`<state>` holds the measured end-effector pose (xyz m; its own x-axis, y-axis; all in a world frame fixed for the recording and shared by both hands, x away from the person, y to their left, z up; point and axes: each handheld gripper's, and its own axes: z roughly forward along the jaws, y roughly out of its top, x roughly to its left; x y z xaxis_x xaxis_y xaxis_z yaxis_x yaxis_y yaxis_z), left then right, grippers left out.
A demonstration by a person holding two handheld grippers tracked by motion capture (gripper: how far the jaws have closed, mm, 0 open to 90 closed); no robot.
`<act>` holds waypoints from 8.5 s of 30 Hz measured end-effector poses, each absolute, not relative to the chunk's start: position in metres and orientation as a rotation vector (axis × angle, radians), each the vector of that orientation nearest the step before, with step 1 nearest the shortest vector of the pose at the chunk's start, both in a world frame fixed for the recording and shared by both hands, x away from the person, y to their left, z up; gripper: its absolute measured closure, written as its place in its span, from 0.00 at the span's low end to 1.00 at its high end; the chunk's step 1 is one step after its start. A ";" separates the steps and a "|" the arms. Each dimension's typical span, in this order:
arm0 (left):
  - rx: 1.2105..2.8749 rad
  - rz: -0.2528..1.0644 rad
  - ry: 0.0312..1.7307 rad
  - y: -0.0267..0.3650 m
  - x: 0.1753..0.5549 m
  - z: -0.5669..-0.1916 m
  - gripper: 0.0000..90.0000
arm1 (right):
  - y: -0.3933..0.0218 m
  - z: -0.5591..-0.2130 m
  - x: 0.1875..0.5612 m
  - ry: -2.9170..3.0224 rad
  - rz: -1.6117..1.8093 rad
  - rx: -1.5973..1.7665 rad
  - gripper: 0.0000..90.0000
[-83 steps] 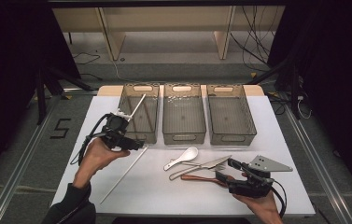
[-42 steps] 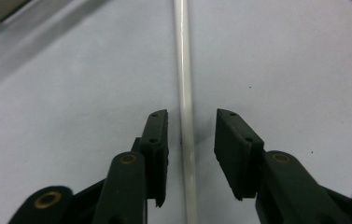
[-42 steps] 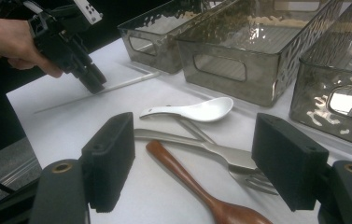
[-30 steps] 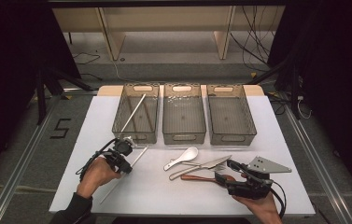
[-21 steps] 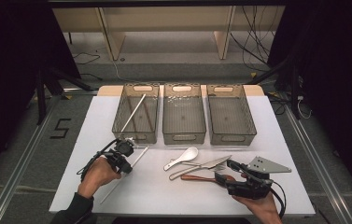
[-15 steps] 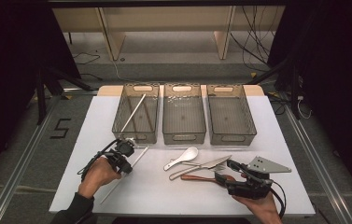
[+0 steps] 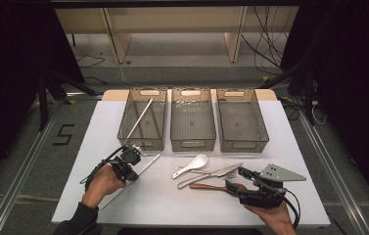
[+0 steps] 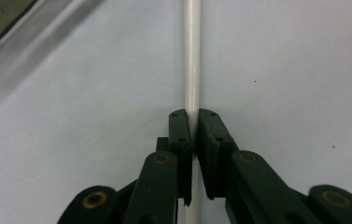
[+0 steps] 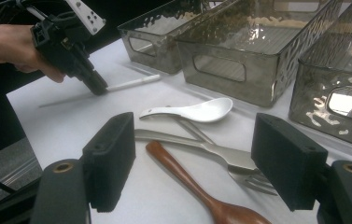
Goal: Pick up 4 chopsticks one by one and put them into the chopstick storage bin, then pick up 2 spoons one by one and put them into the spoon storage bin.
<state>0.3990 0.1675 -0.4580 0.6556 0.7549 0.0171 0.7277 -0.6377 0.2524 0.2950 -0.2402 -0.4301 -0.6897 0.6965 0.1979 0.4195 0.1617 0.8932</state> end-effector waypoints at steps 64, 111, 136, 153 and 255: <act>2.153 0.398 1.171 0.184 0.483 -0.334 0.93 | -0.243 -0.431 0.296 2.166 1.554 1.089 0.34; 2.073 0.518 1.248 0.188 0.549 -0.372 0.93 | -0.241 -0.432 0.296 2.184 1.563 1.085 0.34; 2.089 0.488 1.306 0.189 0.545 -0.381 0.82 | -0.241 -0.432 0.295 2.183 1.563 1.084 0.34; 2.043 0.393 1.264 0.186 0.487 -0.363 0.34 | -0.241 -0.431 0.296 2.185 1.557 1.078 0.34; 1.783 0.417 1.065 0.210 0.304 -0.440 0.19 | -0.165 -0.448 0.356 2.832 0.766 0.764 0.45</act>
<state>0.3043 0.2100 -0.4403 0.5570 0.8113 -0.1776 0.4754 -0.1361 0.8692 0.3556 -0.1645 -0.4479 -0.8672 0.4974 0.0247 0.4420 0.7458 0.4985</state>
